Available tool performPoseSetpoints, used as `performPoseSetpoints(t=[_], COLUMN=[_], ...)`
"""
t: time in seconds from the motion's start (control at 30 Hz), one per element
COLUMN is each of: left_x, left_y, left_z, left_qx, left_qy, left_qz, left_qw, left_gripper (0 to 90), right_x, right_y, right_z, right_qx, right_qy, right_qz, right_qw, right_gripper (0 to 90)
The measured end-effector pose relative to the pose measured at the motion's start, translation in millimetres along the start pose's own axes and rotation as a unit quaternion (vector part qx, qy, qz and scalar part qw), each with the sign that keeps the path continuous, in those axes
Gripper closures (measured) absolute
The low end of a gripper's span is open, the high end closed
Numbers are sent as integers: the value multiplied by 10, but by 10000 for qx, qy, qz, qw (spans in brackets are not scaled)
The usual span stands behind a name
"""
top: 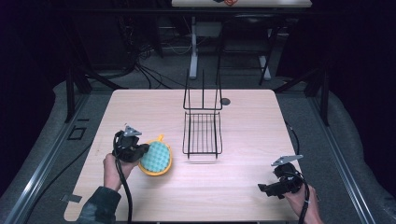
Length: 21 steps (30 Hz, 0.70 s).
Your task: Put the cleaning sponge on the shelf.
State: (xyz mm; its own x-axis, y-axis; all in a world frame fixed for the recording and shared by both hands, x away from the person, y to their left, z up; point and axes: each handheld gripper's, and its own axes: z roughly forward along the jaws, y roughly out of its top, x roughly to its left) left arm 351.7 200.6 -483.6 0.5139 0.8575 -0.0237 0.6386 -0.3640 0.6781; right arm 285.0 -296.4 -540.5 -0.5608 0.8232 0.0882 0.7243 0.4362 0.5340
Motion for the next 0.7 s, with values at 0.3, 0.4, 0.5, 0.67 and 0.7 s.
performPoseSetpoints(t=[0.3,0.4,0.5,0.67,0.7], left_x=[-8,-18,-29,-48,-52], left_y=[29,44,58,78,82], left_z=[-56,-84,-105,-130,-138], left_qx=[-24,-57,-91,-86,-81], left_qy=[-25,-33,-52,-73,-81], left_qz=[56,81,115,172,178], left_qw=[10000,9999,9999,9998,9998], left_gripper=[880,880,881,881,881], right_x=[5,6,6,2,2], right_y=[-1,1,0,-1,-2], right_z=[4,-1,2,3,4], right_qx=[-22,10,-11,0,1], right_qy=[0,1,-5,-37,-36], right_qz=[1,-13,-17,-48,-49], right_qw=[10000,10000,10000,10000,10000], right_gripper=[104,104,103,104,104])
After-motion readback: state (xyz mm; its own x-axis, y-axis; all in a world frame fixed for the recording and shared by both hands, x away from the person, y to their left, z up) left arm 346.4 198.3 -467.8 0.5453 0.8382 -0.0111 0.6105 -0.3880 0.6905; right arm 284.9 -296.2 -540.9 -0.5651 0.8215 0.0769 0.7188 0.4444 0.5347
